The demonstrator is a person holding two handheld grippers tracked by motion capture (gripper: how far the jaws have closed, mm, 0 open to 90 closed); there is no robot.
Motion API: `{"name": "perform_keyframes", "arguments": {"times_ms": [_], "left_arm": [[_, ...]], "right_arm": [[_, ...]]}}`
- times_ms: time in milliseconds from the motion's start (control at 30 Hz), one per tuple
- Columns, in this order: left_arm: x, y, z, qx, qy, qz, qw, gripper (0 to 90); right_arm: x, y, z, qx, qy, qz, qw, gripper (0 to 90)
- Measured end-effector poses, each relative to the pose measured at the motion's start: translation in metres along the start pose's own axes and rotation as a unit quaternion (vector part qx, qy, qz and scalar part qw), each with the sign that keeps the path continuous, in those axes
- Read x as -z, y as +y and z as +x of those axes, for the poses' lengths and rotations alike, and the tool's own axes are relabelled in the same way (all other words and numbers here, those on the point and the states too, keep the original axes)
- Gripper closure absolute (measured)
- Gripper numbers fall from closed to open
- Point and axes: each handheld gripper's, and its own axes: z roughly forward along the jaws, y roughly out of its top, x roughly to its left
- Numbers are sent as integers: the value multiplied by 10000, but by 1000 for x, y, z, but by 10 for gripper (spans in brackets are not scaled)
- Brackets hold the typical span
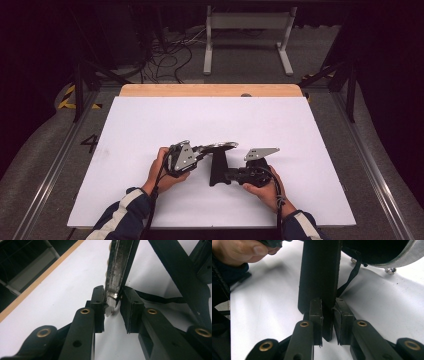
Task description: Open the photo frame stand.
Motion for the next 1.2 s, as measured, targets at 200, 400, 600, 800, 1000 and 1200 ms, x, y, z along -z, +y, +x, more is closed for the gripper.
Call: {"name": "perform_keyframes", "arguments": {"times_ms": [200, 400, 600, 800, 1000, 1200], "left_arm": [[5, -5, 6, 94, -86, -18, 9999, 717], [5, -10, 9, 209, -155, 65, 9996, 626], [3, -13, 11, 418, -281, 157, 9986, 512], [-2, -14, 13, 518, -342, 159, 9979, 487], [-9, -13, 11, 721, -654, -27, 9952, 618], [-10, -11, 13, 1142, -771, -112, 9904, 601]], "right_arm": [[1, 0, 0, -1, -58, 7, 10000, 788], [2, -1, 1, -13, -109, 1, 9999, 759], [14, 0, 8, 125, -318, -177, 9993, 695], [31, 5, 24, 441, -862, -562, 9937, 798], [37, 7, 45, 681, -1247, -981, 9850, 900], [16, 12, 70, 885, -1338, -1176, 9800, 900]]}}
